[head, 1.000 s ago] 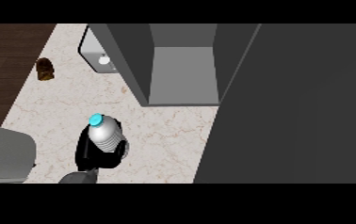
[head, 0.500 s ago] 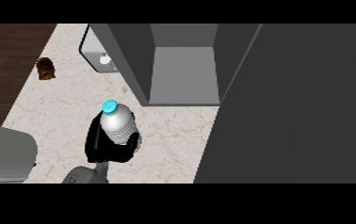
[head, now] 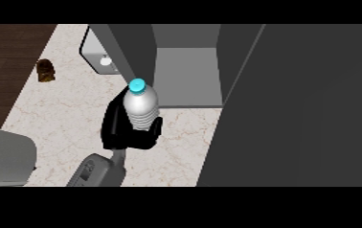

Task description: Pick up the bottled water, place it into the cabinet and close the cabinet

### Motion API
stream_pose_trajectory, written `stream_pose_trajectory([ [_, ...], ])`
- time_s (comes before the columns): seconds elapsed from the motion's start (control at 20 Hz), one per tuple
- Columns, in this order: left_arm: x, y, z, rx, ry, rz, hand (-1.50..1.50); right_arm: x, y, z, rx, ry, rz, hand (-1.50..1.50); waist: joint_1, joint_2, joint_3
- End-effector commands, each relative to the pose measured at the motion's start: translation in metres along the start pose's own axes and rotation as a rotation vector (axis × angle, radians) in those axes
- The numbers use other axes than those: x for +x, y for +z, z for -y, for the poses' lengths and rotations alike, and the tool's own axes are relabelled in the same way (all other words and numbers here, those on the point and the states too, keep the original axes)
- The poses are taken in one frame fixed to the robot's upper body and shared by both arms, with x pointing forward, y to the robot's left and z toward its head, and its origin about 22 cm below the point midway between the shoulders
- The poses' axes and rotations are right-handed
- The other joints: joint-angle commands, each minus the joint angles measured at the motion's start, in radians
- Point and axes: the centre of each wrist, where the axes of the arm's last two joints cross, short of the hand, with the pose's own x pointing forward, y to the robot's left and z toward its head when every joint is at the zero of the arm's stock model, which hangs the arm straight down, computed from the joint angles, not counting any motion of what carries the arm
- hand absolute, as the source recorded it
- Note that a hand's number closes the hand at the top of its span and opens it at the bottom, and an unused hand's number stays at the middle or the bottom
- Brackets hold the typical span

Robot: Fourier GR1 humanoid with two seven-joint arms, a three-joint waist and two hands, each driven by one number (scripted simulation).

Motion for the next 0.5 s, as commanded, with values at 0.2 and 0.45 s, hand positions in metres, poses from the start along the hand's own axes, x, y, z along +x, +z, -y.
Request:
stream_pose_trajectory([
  [0.2,0.018,-0.043,0.036,-0.01,-0.039,0.034,1.5,0.023,0.007,-0.001,-0.033,0.028,0.087,-1.5,-0.004,0.001,-0.001],
  [0.45,0.021,-0.062,0.044,0.013,-0.092,0.069,1.5,0.031,0.013,0.009,-0.01,0.013,0.064,-1.5,-0.005,0.002,0.0],
])
